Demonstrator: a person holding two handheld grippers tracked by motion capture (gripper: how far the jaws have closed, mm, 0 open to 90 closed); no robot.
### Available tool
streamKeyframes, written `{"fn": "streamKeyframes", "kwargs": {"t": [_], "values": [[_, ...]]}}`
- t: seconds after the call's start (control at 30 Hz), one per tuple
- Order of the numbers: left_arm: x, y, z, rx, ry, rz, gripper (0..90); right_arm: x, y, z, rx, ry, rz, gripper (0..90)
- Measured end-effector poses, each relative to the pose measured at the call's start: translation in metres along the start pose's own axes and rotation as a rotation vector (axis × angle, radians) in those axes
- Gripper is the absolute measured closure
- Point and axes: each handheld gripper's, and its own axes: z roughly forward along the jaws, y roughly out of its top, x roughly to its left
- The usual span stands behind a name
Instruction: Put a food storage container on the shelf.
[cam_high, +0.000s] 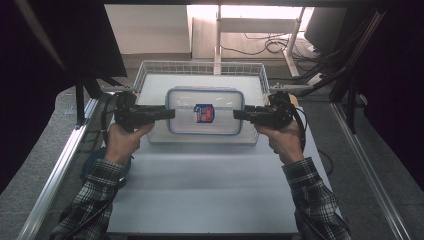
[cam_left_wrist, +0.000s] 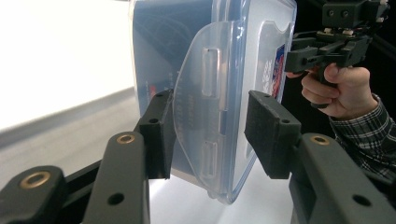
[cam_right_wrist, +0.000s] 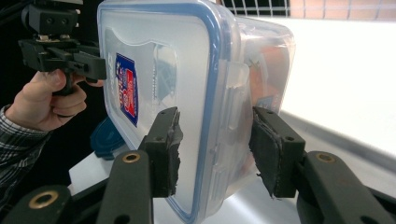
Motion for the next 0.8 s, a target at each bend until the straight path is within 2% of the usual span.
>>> {"fn": "streamKeyframes", "kwargs": {"t": [0.33, 0.47, 0.8], "values": [[0.012, 0.029, 0.003, -0.010, 0.003, -0.003, 54.0, -0.012, 0.026, 0.005, -0.026, -0.002, 0.014, 53.4], [0.019, 0.037, 0.006, -0.032, -0.006, -0.025, 53.9, -0.016, 0.036, 0.008, -0.030, -0.009, 0.021, 53.3], [0.040, 0.043, 0.011, -0.040, -0.008, -0.060, 53.8, -0.029, 0.051, 0.022, -0.016, -0.026, 0.040, 53.0]]}}
